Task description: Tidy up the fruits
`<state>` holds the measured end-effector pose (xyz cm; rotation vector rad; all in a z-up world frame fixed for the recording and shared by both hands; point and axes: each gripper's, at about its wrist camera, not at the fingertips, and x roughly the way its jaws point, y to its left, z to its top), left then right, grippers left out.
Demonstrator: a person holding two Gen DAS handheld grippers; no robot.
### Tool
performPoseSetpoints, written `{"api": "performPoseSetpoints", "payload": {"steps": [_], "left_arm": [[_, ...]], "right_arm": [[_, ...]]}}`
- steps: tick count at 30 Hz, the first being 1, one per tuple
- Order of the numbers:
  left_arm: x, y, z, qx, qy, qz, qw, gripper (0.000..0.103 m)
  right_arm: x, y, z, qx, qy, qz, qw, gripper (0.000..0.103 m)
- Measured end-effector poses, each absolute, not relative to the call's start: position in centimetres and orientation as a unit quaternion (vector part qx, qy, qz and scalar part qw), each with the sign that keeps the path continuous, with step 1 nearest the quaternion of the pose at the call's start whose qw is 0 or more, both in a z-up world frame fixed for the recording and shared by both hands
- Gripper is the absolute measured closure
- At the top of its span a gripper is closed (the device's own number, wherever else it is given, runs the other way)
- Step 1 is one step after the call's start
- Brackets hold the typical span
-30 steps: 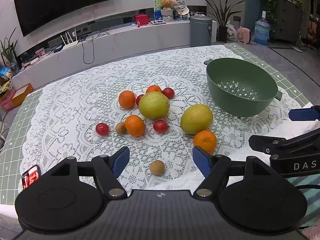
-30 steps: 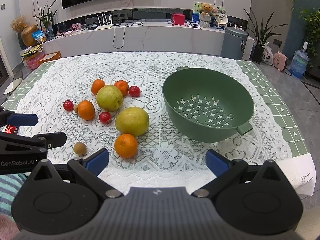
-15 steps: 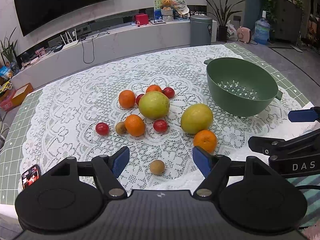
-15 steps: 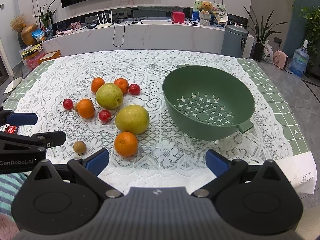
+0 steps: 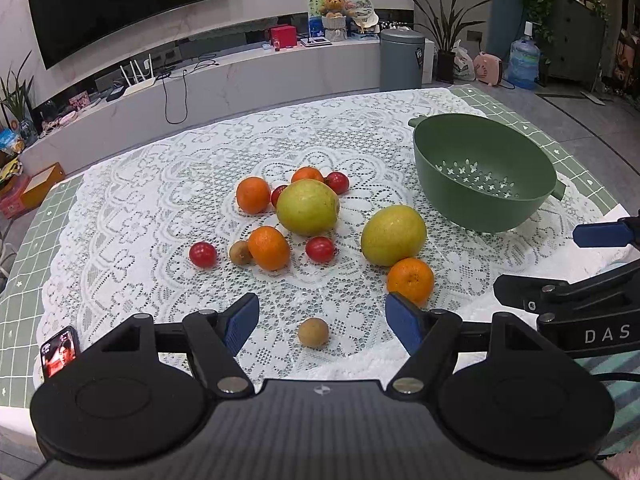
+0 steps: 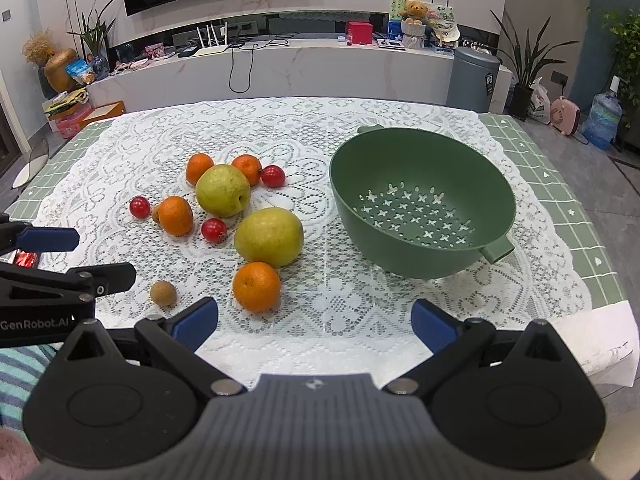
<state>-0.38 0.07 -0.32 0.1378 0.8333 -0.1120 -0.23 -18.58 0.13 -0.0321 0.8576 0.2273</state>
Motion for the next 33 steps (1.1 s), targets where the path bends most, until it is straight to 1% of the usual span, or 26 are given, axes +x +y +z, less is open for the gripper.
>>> {"api": "performPoseSetpoints", "payload": {"steps": [3,8,9,11,14,15,16,17,18,22,24,25,31,33], "left_arm": [[-0.3,0.5,-0.3,0.055,0.401,-0.064,0.912,0.018],[0.3,1.5,0.2,0.039,0.393,-0.081,0.915,0.022],[0.4,1.6,0.2,0.037,0.391,-0.083,0.916,0.022],[0.6,1.6,0.3,0.036,0.388,-0.086,0.917,0.026],[1.1,1.6,0.2,0.04,0.386,-0.088,0.917,0.028],[1.4,1.6,0.1,0.041,0.388,-0.088,0.917,0.028],[1.7,1.6,0.0,0.039,0.39,-0.089,0.916,0.03],[1.9,1.7,-0.1,0.038,0.391,-0.091,0.915,0.033],[2.2,1.8,-0.2,0.037,0.393,-0.092,0.914,0.034],[3.2,2.1,-0.5,0.038,0.393,-0.086,0.915,0.039],[3.8,2.3,-0.7,0.027,0.391,-0.081,0.917,0.04],[4.1,2.6,-0.8,0.018,0.39,-0.079,0.917,0.043],[5.9,3.5,-1.6,-0.015,0.379,-0.075,0.922,0.043],[6.6,3.6,-1.8,-0.019,0.384,-0.079,0.92,0.038]], "right_arm": [[0.1,-18.8,0.0,-0.005,0.407,0.119,0.906,0.004],[0.9,-19.0,-0.2,0.015,0.382,0.162,0.91,0.004],[1.1,-18.9,-0.2,0.016,0.38,0.164,0.91,0.004],[1.7,-18.6,-0.3,0.007,0.376,0.167,0.911,0.004],[2.7,-17.9,-0.5,-0.004,0.377,0.175,0.909,0.005],[3.2,-17.7,-0.7,-0.004,0.38,0.178,0.907,0.006],[3.6,-17.6,-0.7,-0.002,0.384,0.18,0.906,0.01],[4.0,-17.4,-0.9,0.001,0.391,0.181,0.903,0.011],[4.4,-17.3,-1.1,0.005,0.396,0.181,0.9,0.013],[5.9,-16.5,-2.1,0.023,0.414,0.181,0.892,0.026],[6.5,-16.2,-2.6,0.031,0.421,0.178,0.889,0.029],[6.8,-16.1,-2.9,0.038,0.424,0.175,0.888,0.03],[8.6,-16.1,-4.1,0.066,0.444,0.167,0.878,0.03],[9.1,-16.0,-4.6,0.074,0.451,0.167,0.874,0.03]]}}
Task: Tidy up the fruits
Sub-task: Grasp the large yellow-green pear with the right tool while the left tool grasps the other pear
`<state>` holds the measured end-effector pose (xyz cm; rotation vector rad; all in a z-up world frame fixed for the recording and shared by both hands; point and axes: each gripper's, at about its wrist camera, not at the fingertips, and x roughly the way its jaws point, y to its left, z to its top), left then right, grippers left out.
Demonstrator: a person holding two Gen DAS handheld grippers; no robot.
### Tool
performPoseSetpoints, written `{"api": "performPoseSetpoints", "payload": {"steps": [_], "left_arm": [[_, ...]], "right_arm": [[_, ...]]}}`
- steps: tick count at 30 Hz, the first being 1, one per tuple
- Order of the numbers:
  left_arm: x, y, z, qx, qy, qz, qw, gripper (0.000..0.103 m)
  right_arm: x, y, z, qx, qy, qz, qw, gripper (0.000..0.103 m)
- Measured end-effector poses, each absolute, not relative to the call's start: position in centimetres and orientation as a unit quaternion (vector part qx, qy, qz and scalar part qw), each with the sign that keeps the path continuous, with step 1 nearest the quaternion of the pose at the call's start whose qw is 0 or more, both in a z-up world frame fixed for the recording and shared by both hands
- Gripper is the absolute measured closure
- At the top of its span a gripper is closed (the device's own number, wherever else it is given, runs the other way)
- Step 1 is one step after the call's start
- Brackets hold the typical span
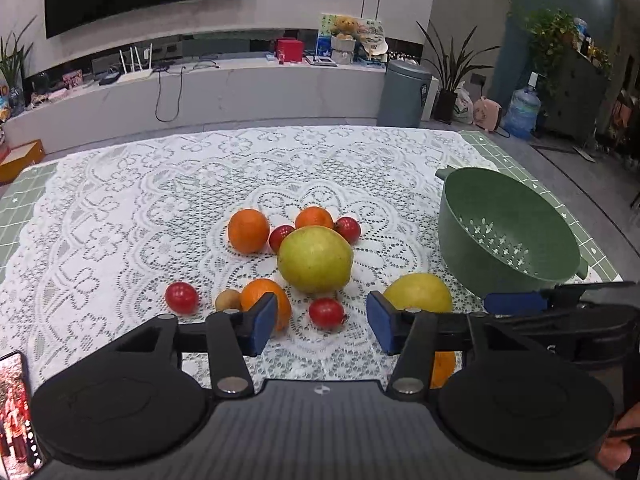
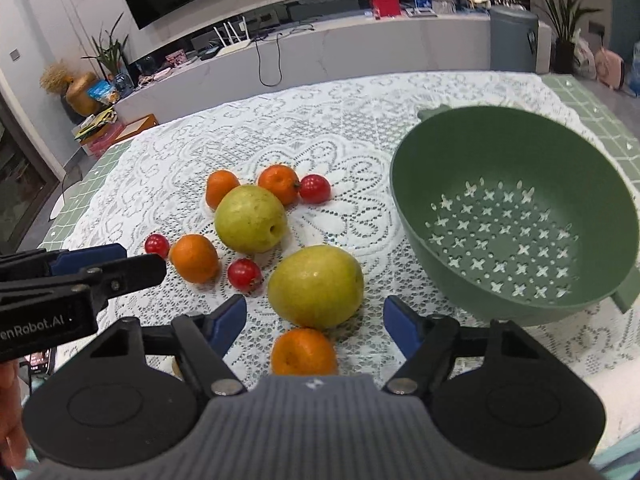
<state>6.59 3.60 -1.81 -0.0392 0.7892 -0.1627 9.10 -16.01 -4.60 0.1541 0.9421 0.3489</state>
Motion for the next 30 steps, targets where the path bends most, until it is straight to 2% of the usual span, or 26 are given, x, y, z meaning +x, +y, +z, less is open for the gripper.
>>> {"api": "performPoseSetpoints", "payload": {"steps": [5,12,21,24,30], "left_arm": [[8.6,4.1,-2.4,-0.039,0.399,-0.104,0.91,0.024],[11.9,4.6,-4.1,-0.046,0.426,-0.094,0.899,0.019],[14.9,4.0,-5.9,-0.04,0.444,-0.108,0.889,0.017],[15.7,3.9,-6.4,-0.042,0.449,-0.114,0.885,0.017],[17.0,3.6,-7.3,-0.041,0.455,-0.115,0.882,0.016]], "right_arm": [[10.4,-15.5,-5.6,0.081,0.462,0.164,0.868,0.03],[12.1,-15.0,-6.6,0.085,0.474,0.156,0.862,0.03],[13.3,-14.4,-7.8,0.084,0.488,0.159,0.854,0.03],[13.6,-14.2,-8.2,0.083,0.494,0.16,0.851,0.034],[14.0,-14.1,-8.6,0.085,0.501,0.164,0.846,0.035]]}}
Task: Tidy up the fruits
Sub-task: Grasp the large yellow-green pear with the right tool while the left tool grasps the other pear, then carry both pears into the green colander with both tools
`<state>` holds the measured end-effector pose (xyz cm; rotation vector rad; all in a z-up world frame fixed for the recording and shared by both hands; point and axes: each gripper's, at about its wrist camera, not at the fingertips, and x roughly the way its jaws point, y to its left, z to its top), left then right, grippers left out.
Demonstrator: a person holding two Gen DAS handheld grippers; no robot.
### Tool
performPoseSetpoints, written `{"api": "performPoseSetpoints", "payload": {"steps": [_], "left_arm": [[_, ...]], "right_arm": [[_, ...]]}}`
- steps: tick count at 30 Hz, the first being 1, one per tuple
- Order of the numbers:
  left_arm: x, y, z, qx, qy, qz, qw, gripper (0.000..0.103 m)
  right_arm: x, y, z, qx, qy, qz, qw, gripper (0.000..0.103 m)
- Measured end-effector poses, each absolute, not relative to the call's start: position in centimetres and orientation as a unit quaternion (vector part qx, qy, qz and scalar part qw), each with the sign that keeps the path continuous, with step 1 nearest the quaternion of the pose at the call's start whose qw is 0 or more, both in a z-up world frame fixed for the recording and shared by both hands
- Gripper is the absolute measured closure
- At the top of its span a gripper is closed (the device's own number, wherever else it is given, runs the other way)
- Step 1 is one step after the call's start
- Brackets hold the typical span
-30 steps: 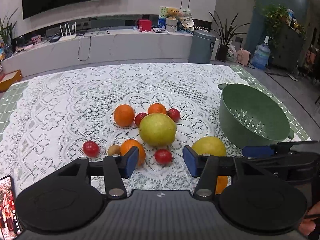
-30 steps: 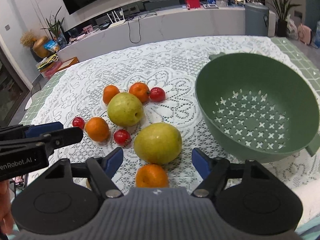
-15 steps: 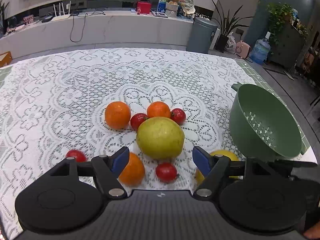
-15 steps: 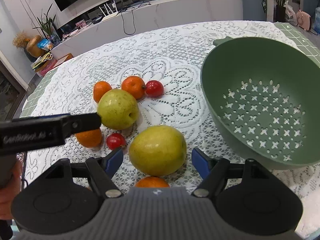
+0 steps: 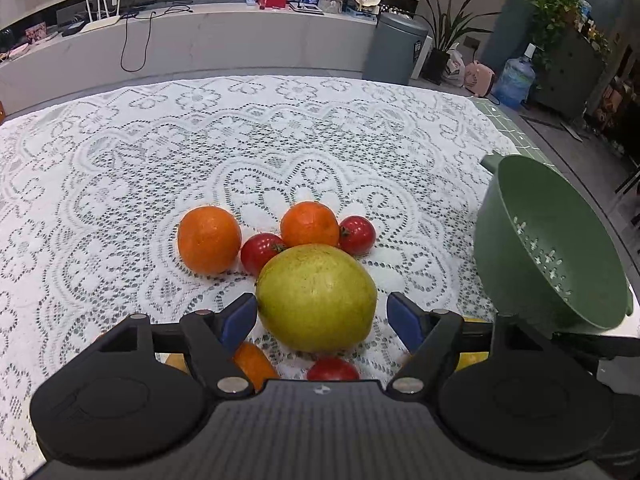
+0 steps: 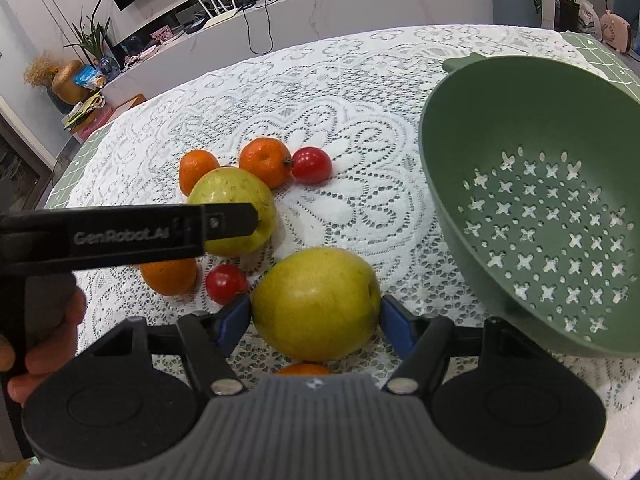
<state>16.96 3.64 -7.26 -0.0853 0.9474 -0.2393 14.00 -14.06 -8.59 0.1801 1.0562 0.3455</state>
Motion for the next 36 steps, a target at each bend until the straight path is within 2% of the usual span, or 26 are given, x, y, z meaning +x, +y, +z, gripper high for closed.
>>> {"api": "performPoseSetpoints", "payload": {"steps": [21,36], "left_arm": [[17.5,3.4,-8.2,-0.059,0.452,-0.107,0.883,0.02],[13.4,3.0,-1.8,-0.065,0.387,-0.098,0.915,0.021]], "right_arm": [[13.7,-14.3,-8.4,0.095,0.493,0.169,0.848,0.036],[10.6,-15.1,-3.0,0.074,0.419,0.211,0.88,0.036]]}}
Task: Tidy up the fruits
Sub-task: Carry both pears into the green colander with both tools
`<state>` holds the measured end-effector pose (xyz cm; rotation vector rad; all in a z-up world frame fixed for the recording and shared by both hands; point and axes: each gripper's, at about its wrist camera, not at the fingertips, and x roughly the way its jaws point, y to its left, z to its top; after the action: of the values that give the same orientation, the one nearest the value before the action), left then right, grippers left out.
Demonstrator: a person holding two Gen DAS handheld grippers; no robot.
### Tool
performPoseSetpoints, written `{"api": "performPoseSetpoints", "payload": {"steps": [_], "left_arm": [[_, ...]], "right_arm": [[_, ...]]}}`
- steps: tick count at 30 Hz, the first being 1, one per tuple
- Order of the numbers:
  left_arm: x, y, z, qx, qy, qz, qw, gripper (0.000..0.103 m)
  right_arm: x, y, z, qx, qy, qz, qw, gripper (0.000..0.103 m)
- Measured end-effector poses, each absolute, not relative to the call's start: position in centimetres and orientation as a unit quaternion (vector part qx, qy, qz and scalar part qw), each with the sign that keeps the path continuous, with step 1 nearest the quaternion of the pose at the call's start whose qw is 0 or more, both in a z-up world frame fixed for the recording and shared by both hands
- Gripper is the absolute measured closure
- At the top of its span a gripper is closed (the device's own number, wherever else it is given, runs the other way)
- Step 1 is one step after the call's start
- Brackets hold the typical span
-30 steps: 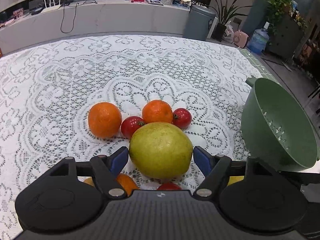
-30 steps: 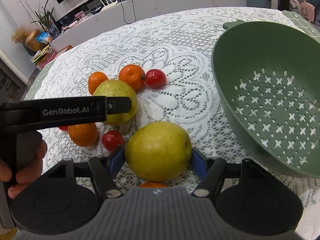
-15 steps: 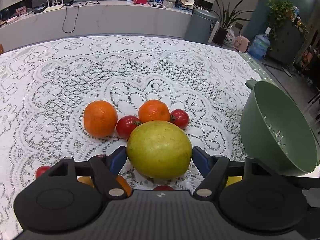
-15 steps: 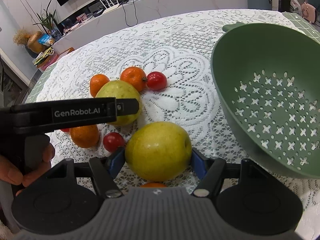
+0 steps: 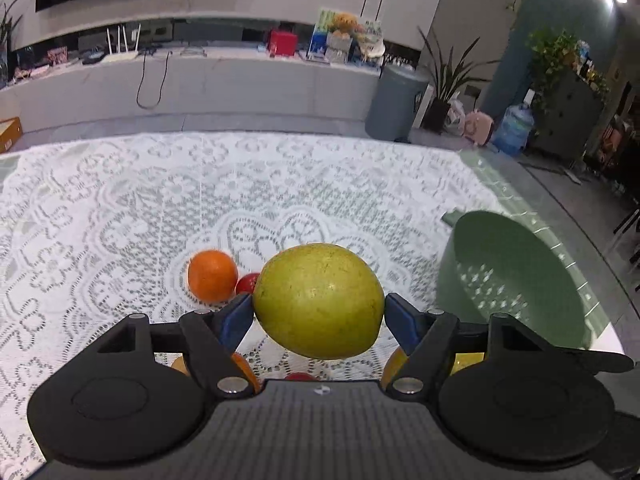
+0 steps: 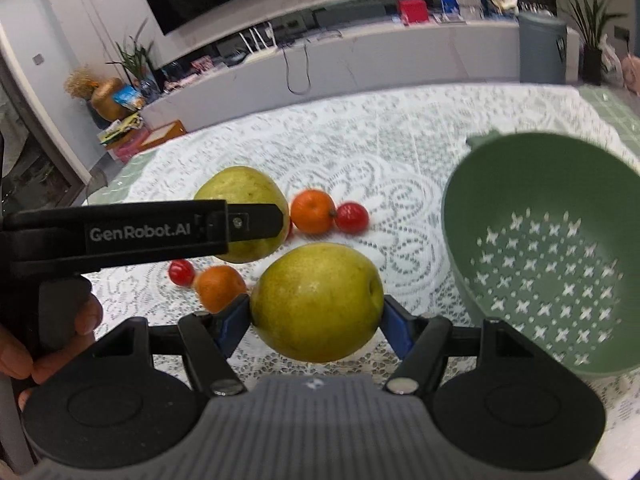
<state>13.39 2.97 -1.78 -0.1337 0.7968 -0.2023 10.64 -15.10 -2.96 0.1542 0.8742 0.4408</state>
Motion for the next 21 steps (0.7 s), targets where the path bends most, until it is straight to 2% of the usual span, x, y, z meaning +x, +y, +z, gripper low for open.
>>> {"api": "performPoseSetpoints", "payload": {"steps": [10,21], "left_arm": [[11.4,0.0,1.5,-0.052,0.356,-0.136,0.923,0.02],[12.7,-5.3,1.2,-0.016,0.375,-0.193,0.907,0.02]], "right_arm": [[9.9,-20.5,0.7,0.047,0.38,0.194,0.903,0.036],[12.8,-26.8,0.7,-0.017,0.401,0.173,0.899,0.036]]}}
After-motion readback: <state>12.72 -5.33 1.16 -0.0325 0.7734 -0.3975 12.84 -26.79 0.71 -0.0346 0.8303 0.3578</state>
